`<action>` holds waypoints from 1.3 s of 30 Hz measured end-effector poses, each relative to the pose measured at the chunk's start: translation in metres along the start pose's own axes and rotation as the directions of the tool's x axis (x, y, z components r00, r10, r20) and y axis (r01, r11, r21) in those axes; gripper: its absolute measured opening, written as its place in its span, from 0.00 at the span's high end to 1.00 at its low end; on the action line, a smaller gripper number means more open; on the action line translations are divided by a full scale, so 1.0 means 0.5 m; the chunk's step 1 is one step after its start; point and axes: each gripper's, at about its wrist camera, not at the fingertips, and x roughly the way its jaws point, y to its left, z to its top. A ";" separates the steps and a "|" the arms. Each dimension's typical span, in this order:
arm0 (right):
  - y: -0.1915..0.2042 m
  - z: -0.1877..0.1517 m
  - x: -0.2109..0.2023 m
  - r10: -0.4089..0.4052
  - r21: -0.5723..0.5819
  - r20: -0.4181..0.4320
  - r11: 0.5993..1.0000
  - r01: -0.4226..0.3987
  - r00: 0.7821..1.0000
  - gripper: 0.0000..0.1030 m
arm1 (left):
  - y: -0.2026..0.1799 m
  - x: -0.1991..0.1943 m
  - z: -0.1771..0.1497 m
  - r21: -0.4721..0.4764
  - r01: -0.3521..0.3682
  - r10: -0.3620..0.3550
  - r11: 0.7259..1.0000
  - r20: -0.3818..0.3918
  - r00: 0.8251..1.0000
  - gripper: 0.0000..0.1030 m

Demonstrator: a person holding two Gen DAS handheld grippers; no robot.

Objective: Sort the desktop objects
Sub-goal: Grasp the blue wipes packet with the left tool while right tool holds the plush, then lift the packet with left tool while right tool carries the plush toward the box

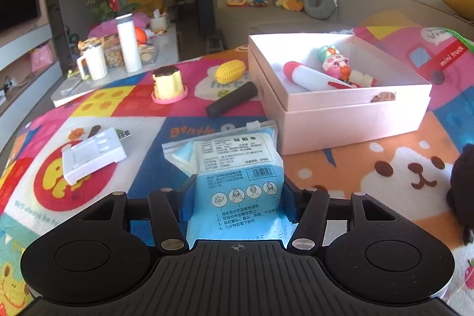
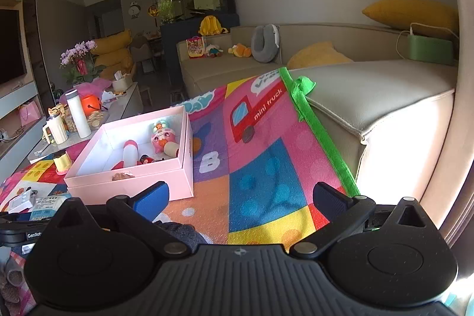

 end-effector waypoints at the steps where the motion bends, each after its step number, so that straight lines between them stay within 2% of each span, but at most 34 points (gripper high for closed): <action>1: 0.000 -0.001 0.002 0.006 0.013 -0.005 1.000 -0.006 1.000 0.00 | 0.000 -0.009 -0.006 0.012 0.015 -0.015 1.000 -0.001 1.000 0.42; 3: 0.003 -0.003 0.004 0.020 0.023 -0.008 1.000 -0.020 1.000 0.00 | -0.004 -0.034 -0.017 0.038 0.071 -0.071 0.997 -0.009 0.997 0.43; 4: 0.006 -0.004 0.004 0.024 0.018 -0.007 1.000 -0.024 1.000 0.00 | -0.008 -0.047 -0.023 0.052 0.131 -0.130 0.990 -0.022 0.991 0.43; 6: 0.013 -0.005 0.004 0.028 0.006 -0.003 1.000 -0.028 1.000 0.00 | -0.017 -0.072 -0.036 0.069 0.233 -0.230 0.970 -0.042 0.972 0.42; 8: 0.017 -0.005 0.004 0.030 0.004 -0.003 1.000 -0.030 1.000 0.00 | -0.036 -0.093 -0.052 0.099 0.300 -0.296 0.949 -0.054 0.954 0.38; 9: 0.017 -0.004 0.003 0.030 0.007 -0.004 1.000 -0.030 1.000 0.00 | -0.044 -0.099 -0.060 0.107 0.310 -0.306 0.945 -0.055 0.951 0.34; 10: 0.018 -0.004 0.003 0.030 0.008 -0.005 1.000 -0.030 1.000 0.00 | -0.049 -0.102 -0.066 0.109 0.316 -0.312 0.942 -0.055 0.949 0.22; 11: 0.017 -0.003 0.000 0.029 0.008 -0.003 1.000 -0.029 1.000 0.00 | -0.053 -0.102 -0.070 0.106 0.321 -0.316 0.941 -0.056 0.947 0.15; 12: 0.017 -0.003 -0.002 0.028 0.006 -0.001 1.000 -0.028 1.000 0.00 | -0.055 -0.100 -0.075 0.100 0.319 -0.315 0.942 -0.056 0.947 0.05; 16: 0.015 -0.001 -0.019 0.008 -0.027 0.013 1.000 -0.008 1.000 0.00 | -0.056 -0.083 -0.089 0.089 0.265 -0.259 0.960 -0.068 0.963 0.04; 21: 0.000 -0.023 -0.030 -0.060 -0.111 -0.007 0.992 0.059 0.998 0.00 | -0.038 -0.072 -0.092 0.045 0.199 -0.196 0.979 -0.056 0.979 0.01; 23: -0.003 -0.040 -0.030 -0.081 -0.145 -0.017 0.986 0.078 0.997 0.07 | -0.034 -0.068 -0.089 0.035 0.172 -0.170 0.984 -0.061 0.984 0.00; 25: -0.001 -0.061 -0.022 -0.109 -0.192 -0.044 0.976 0.099 0.993 0.19 | -0.031 -0.065 -0.088 0.028 0.159 -0.157 0.987 -0.062 0.986 0.00; 28: 0.009 -0.091 0.002 -0.145 -0.251 -0.089 0.961 0.118 0.985 0.25 | -0.031 -0.064 -0.087 0.032 0.156 -0.153 0.987 -0.063 0.986 0.00; 31: 0.026 -0.112 0.020 -0.104 -0.261 -0.142 0.963 0.065 0.984 0.25 | -0.032 -0.064 -0.088 0.032 0.156 -0.154 0.987 -0.063 0.986 0.00; 39: 0.095 -0.118 0.072 0.024 -0.216 -0.205 0.974 -0.069 0.978 0.25 | -0.033 -0.064 -0.089 0.032 0.156 -0.154 0.987 -0.063 0.986 0.00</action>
